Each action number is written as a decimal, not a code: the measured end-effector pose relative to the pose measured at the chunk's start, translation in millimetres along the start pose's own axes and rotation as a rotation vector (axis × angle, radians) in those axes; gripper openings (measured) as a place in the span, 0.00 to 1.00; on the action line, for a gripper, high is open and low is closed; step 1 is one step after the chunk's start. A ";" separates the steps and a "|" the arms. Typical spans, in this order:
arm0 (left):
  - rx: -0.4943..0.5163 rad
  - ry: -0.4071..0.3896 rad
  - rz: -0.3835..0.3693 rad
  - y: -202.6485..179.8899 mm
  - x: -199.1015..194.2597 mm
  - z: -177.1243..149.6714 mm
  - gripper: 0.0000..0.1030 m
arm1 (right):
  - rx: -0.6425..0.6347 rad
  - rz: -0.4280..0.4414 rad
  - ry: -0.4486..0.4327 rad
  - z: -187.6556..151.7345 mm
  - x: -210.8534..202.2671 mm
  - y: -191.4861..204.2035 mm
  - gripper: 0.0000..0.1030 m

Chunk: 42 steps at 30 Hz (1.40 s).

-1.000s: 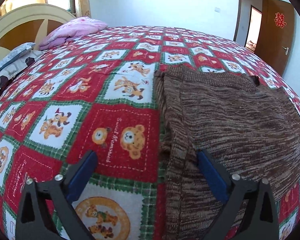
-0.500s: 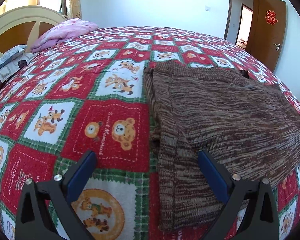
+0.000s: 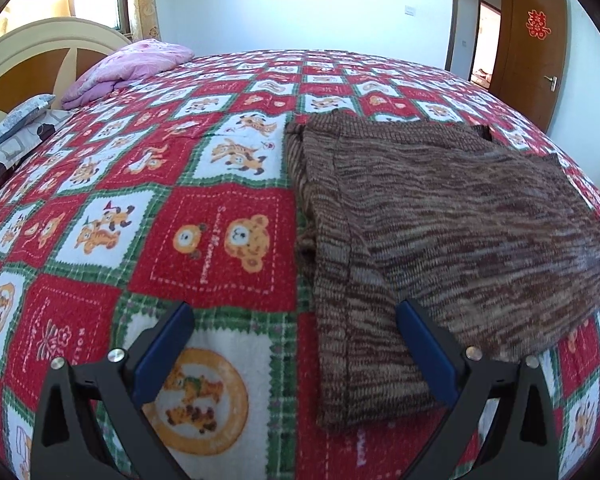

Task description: Fold small clothes

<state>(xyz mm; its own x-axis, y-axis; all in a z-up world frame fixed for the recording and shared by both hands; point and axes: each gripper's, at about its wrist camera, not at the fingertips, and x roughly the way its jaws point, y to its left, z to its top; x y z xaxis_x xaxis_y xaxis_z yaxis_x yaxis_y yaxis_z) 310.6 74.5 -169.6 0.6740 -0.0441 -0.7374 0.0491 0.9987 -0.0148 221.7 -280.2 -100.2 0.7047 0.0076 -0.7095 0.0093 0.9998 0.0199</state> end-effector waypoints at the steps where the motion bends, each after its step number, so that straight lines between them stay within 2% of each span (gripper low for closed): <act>1: 0.001 -0.006 -0.007 0.2 -2.0 -1.2 0.99 | -0.024 -0.003 -0.014 -1.9 0.1 6.0 0.41; 2: 0.003 -0.023 -0.024 0.7 -4.9 -2.9 0.92 | -0.042 -0.008 -0.021 -3.9 1.7 10.3 0.41; 3: 0.011 -0.045 -0.057 0.9 -8.2 -5.2 0.80 | -0.051 -0.012 -0.024 -5.4 3.6 13.7 0.41; 4: 0.022 -0.059 -0.077 -0.1 -10.6 -7.1 0.76 | -0.060 -0.014 -0.023 -8.3 6.3 17.3 0.41; 5: 0.027 -0.067 -0.078 -1.4 -12.1 -7.5 0.70 | -0.064 -0.008 -0.014 -11.4 9.4 20.0 0.41; 6: 0.040 -0.080 -0.087 -3.9 -14.3 -8.6 0.56 | -0.067 0.001 -0.002 -14.2 12.4 22.1 0.41; 8: 0.063 -0.094 -0.090 -8.5 -15.6 -9.5 0.44 | -0.080 0.000 0.010 -19.0 14.7 24.7 0.41; 10: 0.089 -0.103 -0.123 -12.9 -16.9 -10.8 0.25 | -0.106 -0.013 0.000 -21.4 13.7 28.7 0.41; 12: 0.104 -0.111 -0.127 -15.2 -18.7 -11.5 0.13 | -0.112 -0.015 -0.014 -22.5 10.4 30.3 0.41; 15: 0.091 -0.119 -0.155 -12.4 -23.6 -14.3 0.08 | -0.105 -0.008 -0.030 -22.7 6.1 28.8 0.42; 24: -0.012 -0.125 -0.240 6.6 -34.4 -29.0 0.06 | -0.108 -0.008 -0.060 -19.7 0.8 31.4 0.43; 25: -0.024 -0.125 -0.252 8.9 -33.7 -29.4 0.06 | -0.112 0.007 -0.059 -17.3 -0.1 34.1 0.45; 27: -0.033 -0.119 -0.259 9.7 -31.8 -28.0 0.06 | -0.124 0.052 -0.054 -10.7 -0.2 42.0 0.58; 28: -0.030 -0.120 -0.257 9.1 -32.0 -28.1 0.06 | -0.133 0.079 -0.047 -6.5 1.3 48.4 0.59; 31: -0.021 -0.123 -0.251 7.2 -32.8 -28.8 0.06 | -0.157 0.120 0.043 -1.7 22.1 63.6 0.60; 33: -0.023 -0.123 -0.253 7.6 -33.7 -29.9 0.06 | -0.132 0.100 0.131 -4.2 44.8 66.2 0.60; 34: -0.025 -0.122 -0.252 8.4 -34.3 -30.8 0.06 | -0.129 0.086 0.140 -6.7 49.1 67.1 0.60; 36: -0.022 -0.123 -0.254 9.4 -36.6 -34.4 0.06 | -0.159 0.064 0.120 -9.2 43.0 74.1 0.60; 40: -0.024 -0.129 -0.263 11.2 -38.6 -37.6 0.06 | -0.180 0.084 0.106 -9.0 29.8 85.9 0.60; 42: -0.045 -0.123 -0.271 14.5 -37.6 -36.0 0.12 | -0.197 0.090 0.073 -6.0 21.0 94.9 0.60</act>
<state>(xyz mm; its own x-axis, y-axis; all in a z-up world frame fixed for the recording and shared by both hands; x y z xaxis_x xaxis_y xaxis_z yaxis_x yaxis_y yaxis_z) 259.4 91.6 -166.3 0.7249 -0.3097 -0.6153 0.2087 0.9500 -0.2323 233.1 -185.0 -117.4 0.6433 0.0915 -0.7601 -0.1955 0.9795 -0.0476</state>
